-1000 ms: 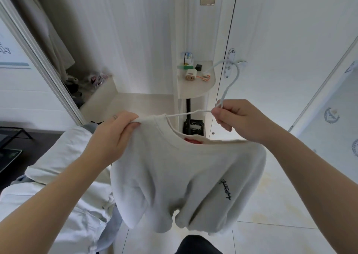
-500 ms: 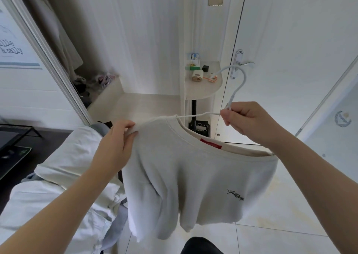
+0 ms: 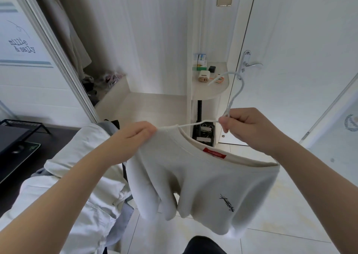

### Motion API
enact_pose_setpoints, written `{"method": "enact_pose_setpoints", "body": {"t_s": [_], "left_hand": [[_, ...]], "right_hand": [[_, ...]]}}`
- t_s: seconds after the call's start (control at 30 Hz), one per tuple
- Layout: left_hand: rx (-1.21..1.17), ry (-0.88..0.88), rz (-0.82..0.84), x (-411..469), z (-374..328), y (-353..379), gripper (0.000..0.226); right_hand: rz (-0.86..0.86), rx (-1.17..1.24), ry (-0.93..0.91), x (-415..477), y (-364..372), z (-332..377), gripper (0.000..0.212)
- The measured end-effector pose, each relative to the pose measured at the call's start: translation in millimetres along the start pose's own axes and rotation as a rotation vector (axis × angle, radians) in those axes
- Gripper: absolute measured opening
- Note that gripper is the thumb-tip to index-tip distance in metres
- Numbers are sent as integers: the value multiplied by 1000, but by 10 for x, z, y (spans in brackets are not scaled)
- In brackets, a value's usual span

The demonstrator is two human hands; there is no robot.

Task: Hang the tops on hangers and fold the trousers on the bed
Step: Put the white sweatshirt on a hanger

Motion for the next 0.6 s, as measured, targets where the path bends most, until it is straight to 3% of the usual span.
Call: {"method": "enact_pose_setpoints", "body": {"t_s": [0.1,0.23,0.3,0.43,0.6], "left_hand": [[-141,-66,160,32,-89,29,34],[-394,-170,244,33,-72,-36,15],[-308,-135,189,53,-34,-32,10],[84,47,-115,55,-44,3,16],[371,58,-47,11,-17,195,13]], "right_hand": [[46,-19,-2,17,77,1,36],[87,-31,21,7,121,-11,36],[91,-33,26,4,127,-15,36],[30,-36,18,17,125,1,36],[-6,-58,4,97,164,69,35]]}}
Point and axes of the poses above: each hand's wrist, its own x-axis towards the middle knuckle, its own y-axis out of the palm, z = x × y, the point moved 2 cm from there along x, towards the middle knuckle, and after that the axes turned 4 degrees about z, right-handed, at the moved point
